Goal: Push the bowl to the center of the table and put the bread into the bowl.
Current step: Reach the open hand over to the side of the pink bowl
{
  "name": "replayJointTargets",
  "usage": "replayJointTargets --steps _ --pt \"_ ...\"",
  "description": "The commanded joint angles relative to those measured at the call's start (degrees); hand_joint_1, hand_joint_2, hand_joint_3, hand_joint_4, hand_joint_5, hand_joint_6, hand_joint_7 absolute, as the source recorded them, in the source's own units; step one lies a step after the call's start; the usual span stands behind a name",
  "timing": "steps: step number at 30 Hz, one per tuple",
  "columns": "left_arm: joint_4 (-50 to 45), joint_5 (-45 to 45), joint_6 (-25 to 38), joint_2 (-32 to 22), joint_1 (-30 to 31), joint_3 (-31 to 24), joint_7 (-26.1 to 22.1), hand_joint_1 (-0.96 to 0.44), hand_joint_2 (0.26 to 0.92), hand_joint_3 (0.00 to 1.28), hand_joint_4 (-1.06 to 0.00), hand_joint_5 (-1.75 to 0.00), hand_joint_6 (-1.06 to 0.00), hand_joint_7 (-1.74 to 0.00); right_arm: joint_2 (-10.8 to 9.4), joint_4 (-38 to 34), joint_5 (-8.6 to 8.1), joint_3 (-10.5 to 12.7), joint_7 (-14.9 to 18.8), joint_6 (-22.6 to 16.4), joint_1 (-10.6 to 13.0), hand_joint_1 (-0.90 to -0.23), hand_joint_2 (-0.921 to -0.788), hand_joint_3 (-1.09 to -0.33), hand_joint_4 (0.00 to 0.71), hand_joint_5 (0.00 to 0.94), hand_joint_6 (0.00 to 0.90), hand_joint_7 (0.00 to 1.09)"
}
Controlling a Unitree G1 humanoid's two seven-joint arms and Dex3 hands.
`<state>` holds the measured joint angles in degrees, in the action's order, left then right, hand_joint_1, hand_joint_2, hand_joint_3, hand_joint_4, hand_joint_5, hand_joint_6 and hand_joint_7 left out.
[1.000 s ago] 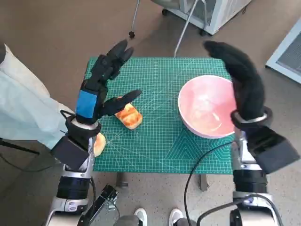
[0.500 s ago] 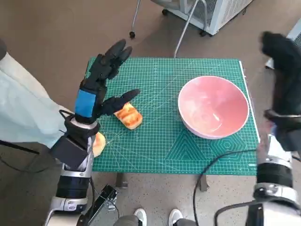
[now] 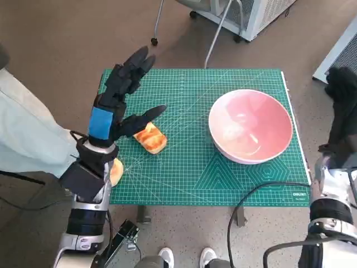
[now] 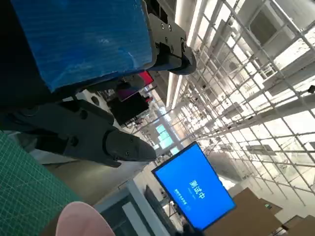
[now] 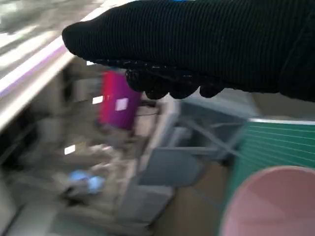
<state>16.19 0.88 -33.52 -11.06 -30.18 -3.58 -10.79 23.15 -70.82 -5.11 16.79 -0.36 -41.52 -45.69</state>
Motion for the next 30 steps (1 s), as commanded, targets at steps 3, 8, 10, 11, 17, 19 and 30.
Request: replayJointTargets --steps 3,8,10,11,17,19,30 --pt "0.09 0.57 -0.81 -0.51 0.7 -0.66 0.06 -0.28 0.921 0.09 -0.44 0.0 -0.26 -0.33 -2.71 -3.32 -0.24 0.54 -1.29 6.63 1.49 -0.464 -0.921 -0.864 0.104 0.011 -0.001 0.45" --pt "-0.15 0.8 -0.89 -0.9 1.47 -1.12 -0.16 -0.28 0.921 0.09 -0.44 0.0 -0.26 -0.32 -4.85 -4.25 -0.45 0.79 -1.51 10.45 1.54 -0.482 -0.921 -0.853 0.116 0.014 0.01 0.46" --pt "-0.46 0.91 -0.85 -1.04 1.87 -1.3 -0.25 -0.28 0.921 0.09 -0.44 0.0 -0.27 -0.32 -5.68 -4.39 -0.52 0.91 -1.39 11.45 1.56 -0.5 -0.921 -0.854 0.119 0.014 0.017 0.46" --pt "-0.56 0.97 -0.83 -1.1 2.03 -1.39 -0.3 -0.28 0.921 0.09 -0.44 0.0 -0.27 -0.32 -6.1 -4.46 -0.55 0.96 -1.32 11.98 1.49 -0.504 -0.921 -0.854 0.12 0.014 0.019 0.46" --pt "-1.62 1.25 -0.55 -1.57 3.23 -1.92 -0.45 -0.3 0.921 0.09 -0.44 0.0 -0.28 -0.3 -8.43 -4.55 -0.94 1.4 -0.57 14.44 0.6 -0.523 -0.921 -0.863 0.126 0.013 0.027 0.45" --pt "-2.14 1.38 -0.29 -1.69 3.58 -2.04 -0.49 -0.3 0.921 0.09 -0.44 0.0 -0.3 -0.26 -9.21 -4.52 -1.41 1.82 0.15 14.96 0.24 -0.524 -0.921 -0.871 0.125 0.011 0.027 0.45" --pt "-4.26 1.89 0.67 -2.64 5.54 -2.55 -0.34 -0.31 0.921 0.09 -0.45 -0.01 -0.34 -0.22 -12.75 -4.59 -2.96 3.31 2.76 16.64 -2.32 -0.517 -0.921 -0.881 0.133 0.012 0.016 0.43"
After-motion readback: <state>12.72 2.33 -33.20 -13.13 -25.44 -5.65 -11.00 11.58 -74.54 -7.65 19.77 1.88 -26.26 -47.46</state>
